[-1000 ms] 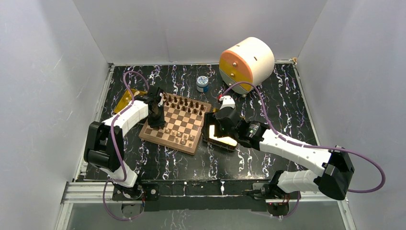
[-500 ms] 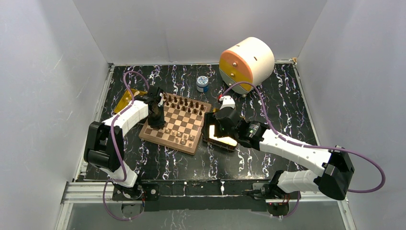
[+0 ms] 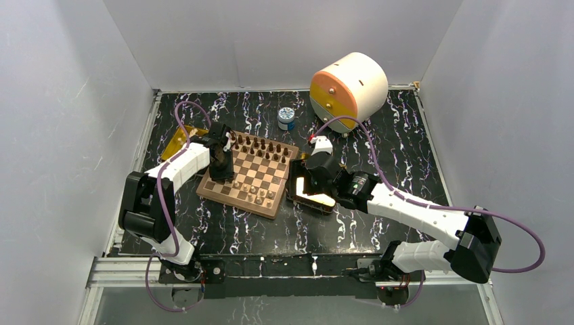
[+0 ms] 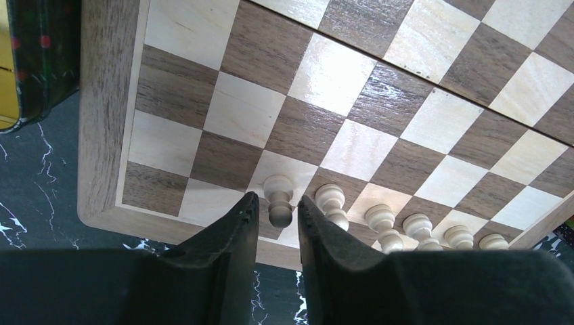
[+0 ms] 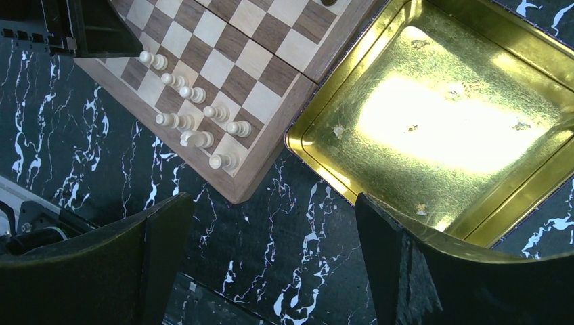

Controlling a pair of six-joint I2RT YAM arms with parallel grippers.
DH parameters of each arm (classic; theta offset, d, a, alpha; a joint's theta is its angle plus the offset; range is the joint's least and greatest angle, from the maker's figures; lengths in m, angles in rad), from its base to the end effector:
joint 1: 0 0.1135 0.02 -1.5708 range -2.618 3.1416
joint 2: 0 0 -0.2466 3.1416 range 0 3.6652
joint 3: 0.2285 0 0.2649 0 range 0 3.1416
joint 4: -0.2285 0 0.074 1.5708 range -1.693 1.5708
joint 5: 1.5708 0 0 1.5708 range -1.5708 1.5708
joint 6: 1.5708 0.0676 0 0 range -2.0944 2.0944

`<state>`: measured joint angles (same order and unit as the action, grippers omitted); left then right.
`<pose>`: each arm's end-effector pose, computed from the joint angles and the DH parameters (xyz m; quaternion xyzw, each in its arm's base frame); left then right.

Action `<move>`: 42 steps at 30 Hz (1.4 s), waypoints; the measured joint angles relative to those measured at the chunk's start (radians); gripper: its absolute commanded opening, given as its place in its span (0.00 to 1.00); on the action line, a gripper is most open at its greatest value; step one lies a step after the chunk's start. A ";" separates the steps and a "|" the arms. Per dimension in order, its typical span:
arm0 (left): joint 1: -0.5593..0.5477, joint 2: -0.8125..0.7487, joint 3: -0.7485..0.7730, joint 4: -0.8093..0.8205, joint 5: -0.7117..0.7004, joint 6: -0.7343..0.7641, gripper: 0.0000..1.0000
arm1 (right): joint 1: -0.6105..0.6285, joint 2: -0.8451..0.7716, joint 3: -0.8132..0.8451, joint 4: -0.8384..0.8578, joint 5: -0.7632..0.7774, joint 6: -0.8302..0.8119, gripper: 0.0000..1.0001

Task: Set up the chess pieces on the board
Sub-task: Place the chess piece on the chessboard, then pick up the chess piece from the storage box.

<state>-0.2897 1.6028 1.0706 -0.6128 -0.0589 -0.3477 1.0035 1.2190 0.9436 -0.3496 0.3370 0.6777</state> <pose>0.3261 -0.0931 0.1519 -0.0345 0.9764 -0.0388 0.2096 0.1862 0.2506 0.2520 -0.0670 0.8784 0.2350 0.4107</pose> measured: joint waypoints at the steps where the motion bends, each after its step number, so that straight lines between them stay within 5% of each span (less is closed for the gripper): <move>1: 0.000 0.000 0.000 0.000 0.000 0.001 0.30 | 0.000 0.000 0.000 0.000 0.000 0.000 0.99; 11: 0.000 -0.016 0.038 -0.042 -0.023 0.004 0.32 | 0.000 0.000 0.000 0.000 -0.006 0.000 0.99; 21: 0.018 -0.042 0.264 -0.084 -0.148 0.005 0.32 | 0.000 -0.008 0.000 0.000 -0.007 -0.009 0.99; 37: 0.333 0.247 0.439 0.015 -0.261 0.027 0.22 | 0.000 -0.011 0.000 0.000 -0.010 -0.042 0.99; 42: 0.391 0.326 0.493 0.080 -0.286 -0.009 0.27 | 0.000 -0.011 0.001 0.000 -0.010 -0.054 0.99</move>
<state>0.1017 1.9289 1.5639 -0.5331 -0.3447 -0.3569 1.0035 1.2083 0.9447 -0.3500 0.3271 0.6239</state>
